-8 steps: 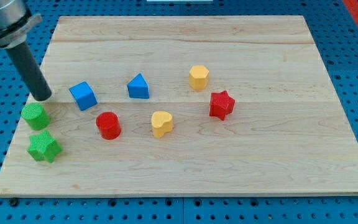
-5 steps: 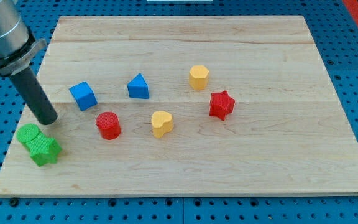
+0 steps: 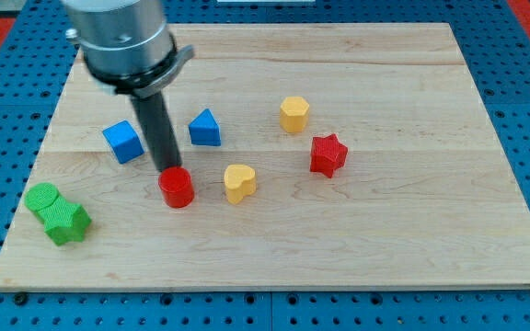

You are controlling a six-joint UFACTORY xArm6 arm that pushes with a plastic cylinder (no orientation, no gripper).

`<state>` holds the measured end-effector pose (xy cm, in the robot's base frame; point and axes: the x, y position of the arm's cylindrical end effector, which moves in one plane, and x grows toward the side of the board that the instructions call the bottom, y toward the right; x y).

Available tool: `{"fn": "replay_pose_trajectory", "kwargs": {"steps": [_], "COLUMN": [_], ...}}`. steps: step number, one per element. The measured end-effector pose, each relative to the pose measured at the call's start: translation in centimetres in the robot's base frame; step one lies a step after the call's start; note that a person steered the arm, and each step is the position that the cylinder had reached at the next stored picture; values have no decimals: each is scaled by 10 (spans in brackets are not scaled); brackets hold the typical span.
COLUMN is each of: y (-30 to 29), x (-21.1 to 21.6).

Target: Slide the blue blocks close to the green blocks

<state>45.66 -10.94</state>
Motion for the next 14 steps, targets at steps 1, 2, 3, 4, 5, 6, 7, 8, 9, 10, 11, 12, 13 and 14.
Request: {"fn": "replay_pose_trajectory", "kwargs": {"steps": [1,2,3,4,5,6,7,8,9,10,11,12,13,14], "y": [43,78,93,65,9,3,7,-29,-33,-65,-67,-65,-90,-104], "x": [-20,-24,-52,-55,-34,-45,-52,-32,-44,-47,-53,-83,-74,-32]}}
